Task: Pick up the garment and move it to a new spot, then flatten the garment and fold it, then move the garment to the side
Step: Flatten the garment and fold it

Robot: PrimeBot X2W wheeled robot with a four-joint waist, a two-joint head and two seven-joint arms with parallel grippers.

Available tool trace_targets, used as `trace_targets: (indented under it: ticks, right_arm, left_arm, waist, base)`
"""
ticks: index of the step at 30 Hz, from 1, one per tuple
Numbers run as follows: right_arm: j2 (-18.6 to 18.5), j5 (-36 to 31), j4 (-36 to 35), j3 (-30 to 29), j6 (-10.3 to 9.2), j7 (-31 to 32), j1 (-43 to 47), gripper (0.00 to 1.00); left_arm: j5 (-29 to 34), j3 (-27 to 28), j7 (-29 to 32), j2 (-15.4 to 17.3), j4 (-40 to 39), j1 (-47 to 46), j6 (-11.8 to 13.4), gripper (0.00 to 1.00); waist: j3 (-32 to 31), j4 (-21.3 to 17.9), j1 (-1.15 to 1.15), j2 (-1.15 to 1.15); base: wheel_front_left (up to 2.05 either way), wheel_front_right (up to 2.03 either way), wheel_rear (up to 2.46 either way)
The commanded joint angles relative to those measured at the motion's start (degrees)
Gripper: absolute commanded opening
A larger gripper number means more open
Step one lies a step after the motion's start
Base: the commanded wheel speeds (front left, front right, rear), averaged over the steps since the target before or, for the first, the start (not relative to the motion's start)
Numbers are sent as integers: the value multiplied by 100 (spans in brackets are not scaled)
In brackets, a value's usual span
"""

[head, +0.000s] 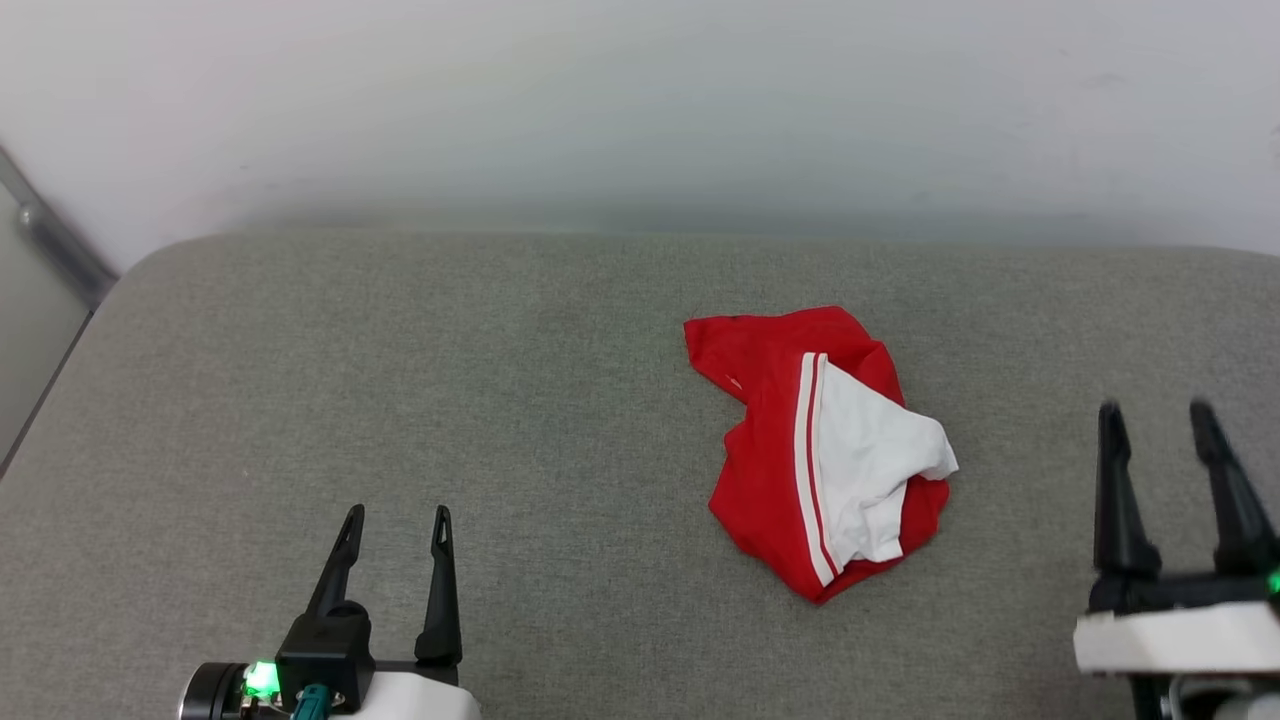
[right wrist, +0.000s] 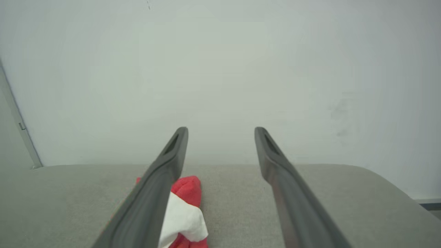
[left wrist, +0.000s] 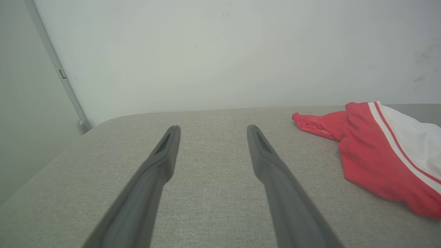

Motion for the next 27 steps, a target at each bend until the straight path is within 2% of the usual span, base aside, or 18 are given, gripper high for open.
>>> trace_targets:
  ticks: [1,6,11,12,14,19,24,27]
  right_arm:
    - [9,-115,-197,43,-2,-12,-364,100]
    - [-80,-562,-318,325,-2,-13,-1239,100]
    - [-859,-553,260,1069,-2,-13,-2038,100]
    - [-859,-553,260,1069,-2,-13,-2038,100]
    - [-1238,-412,605,1464,-2,160,-2379,100]
    - [-2189,470,970,2724,-3,1702,-3112,100]
    - [-3178,1866,906,3982,-2,3681,-3736,100]
    - [-3686,2566,803,4594,-3,4651,-4094,100]
  left_arm:
    - [44,13,-15,-18,-8,-52,-13,100]
    - [50,20,-15,-39,-2,-130,-48,100]
    - [58,8,-15,-55,7,-219,-66,100]
    - [58,8,-15,-55,7,-219,-66,100]
    - [44,2,-15,-65,13,-233,-74,100]
    - [14,-39,-15,-83,10,-320,-78,100]
    - [-17,-84,-15,-98,1,-433,-70,100]
    - [-64,-121,-15,-108,-20,-532,-55,100]
  waist:
    - [60,-14,0,0]
    - [182,-42,0,0]
    - [294,-27,0,0]
    - [294,-27,0,0]
    - [330,-19,0,0]
    - [476,17,0,0]
    - [691,93,0,0]
    - [863,162,0,0]
  base:
    - [0,0,0]
    - [0,0,0]
    - [0,0,0]
    - [0,0,0]
    - [0,0,0]
    - [0,0,0]
    - [0,0,0]
    - [0,0,0]
